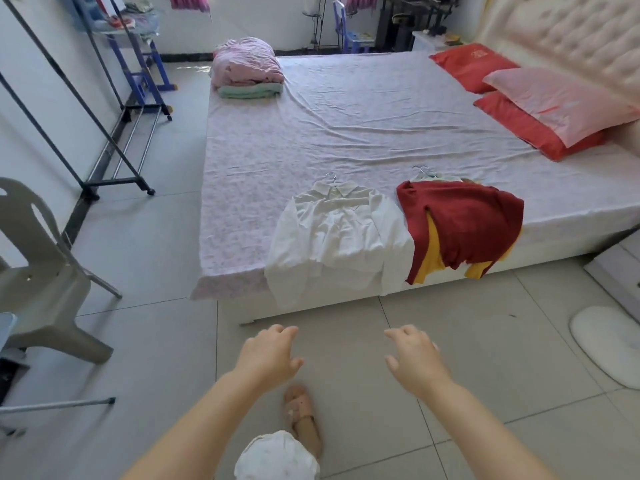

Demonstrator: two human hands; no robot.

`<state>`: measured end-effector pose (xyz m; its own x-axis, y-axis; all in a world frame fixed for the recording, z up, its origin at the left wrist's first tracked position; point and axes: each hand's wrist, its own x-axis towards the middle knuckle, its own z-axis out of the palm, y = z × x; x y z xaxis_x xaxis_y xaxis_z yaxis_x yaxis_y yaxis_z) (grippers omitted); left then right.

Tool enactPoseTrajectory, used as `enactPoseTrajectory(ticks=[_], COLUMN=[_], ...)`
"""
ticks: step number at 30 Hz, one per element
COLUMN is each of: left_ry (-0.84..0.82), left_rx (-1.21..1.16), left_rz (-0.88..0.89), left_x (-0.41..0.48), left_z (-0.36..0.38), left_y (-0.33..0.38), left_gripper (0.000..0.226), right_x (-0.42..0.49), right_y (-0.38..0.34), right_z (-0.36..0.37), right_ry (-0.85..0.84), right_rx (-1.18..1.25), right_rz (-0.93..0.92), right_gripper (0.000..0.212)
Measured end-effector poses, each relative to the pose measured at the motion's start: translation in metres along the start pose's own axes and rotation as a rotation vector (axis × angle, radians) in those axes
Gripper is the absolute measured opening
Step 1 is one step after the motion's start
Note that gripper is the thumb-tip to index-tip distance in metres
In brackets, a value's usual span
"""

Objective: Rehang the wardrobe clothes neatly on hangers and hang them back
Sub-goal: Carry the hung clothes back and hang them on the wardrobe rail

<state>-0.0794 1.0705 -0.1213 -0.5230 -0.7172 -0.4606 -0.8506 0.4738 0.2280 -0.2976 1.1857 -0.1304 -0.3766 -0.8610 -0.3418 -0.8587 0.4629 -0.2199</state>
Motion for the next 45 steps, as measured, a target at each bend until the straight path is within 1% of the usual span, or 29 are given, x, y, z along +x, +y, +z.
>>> enactPoseTrajectory(ticks=[4, 8, 12, 15, 20, 23, 26, 29, 33, 38, 41, 45], left_ry=[-0.015, -0.067, -0.046, -0.032, -0.015, -0.002, -0.006, -0.044, -0.077, -0.064, -0.071, -0.106], left_rx=[-0.031, -0.042, -0.078, -0.099, -0.128, -0.162, -0.185, -0.2, -0.244, -0.313, -0.328, -0.334], left_rz=[0.013, 0.025, 0.041, 0.039, -0.004, -0.044, -0.113, -0.194, -0.272, -0.367, -0.398, -0.45], left_x=[0.084, 0.16, 0.225, 0.261, 0.319, 0.353, 0.394, 0.439, 0.506, 0.58, 0.612, 0.644], left_z=[-0.03, -0.073, -0.117, -0.141, -0.168, -0.183, -0.198, -0.211, -0.223, -0.22, -0.21, -0.197], left_y=[-0.004, -0.013, -0.023, -0.026, -0.035, -0.038, -0.042, -0.043, -0.037, -0.035, -0.042, -0.055], left_gripper=[0.058, 0.058, 0.059, 0.057, 0.058, 0.058, 0.057, 0.057, 0.056, 0.056, 0.055, 0.055], right_x=[0.083, 0.157, 0.228, 0.269, 0.347, 0.403, 0.47, 0.538, 0.631, 0.739, 0.79, 0.839], right_y=[-0.001, -0.009, -0.021, -0.026, -0.028, -0.028, -0.028, -0.028, -0.025, -0.017, -0.012, -0.004], right_z=[-0.016, -0.041, -0.075, -0.094, -0.116, -0.127, -0.137, -0.145, -0.145, -0.123, -0.101, -0.067], right_ry=[-0.026, -0.087, -0.057, -0.035, -0.063, -0.094, -0.122, -0.186, -0.284, -0.406, -0.432, -0.444], right_rx=[-0.039, -0.028, -0.019, 0.013, 0.036, 0.009, -0.016, -0.021, -0.025, -0.031, -0.017, -0.02], right_rz=[0.017, 0.06, 0.055, 0.04, 0.02, -0.033, -0.095, -0.142, -0.189, -0.18, -0.162, -0.152], right_gripper=[0.045, 0.045, 0.04, 0.042, 0.046, 0.047, 0.046, 0.045, 0.042, 0.044, 0.035, 0.036])
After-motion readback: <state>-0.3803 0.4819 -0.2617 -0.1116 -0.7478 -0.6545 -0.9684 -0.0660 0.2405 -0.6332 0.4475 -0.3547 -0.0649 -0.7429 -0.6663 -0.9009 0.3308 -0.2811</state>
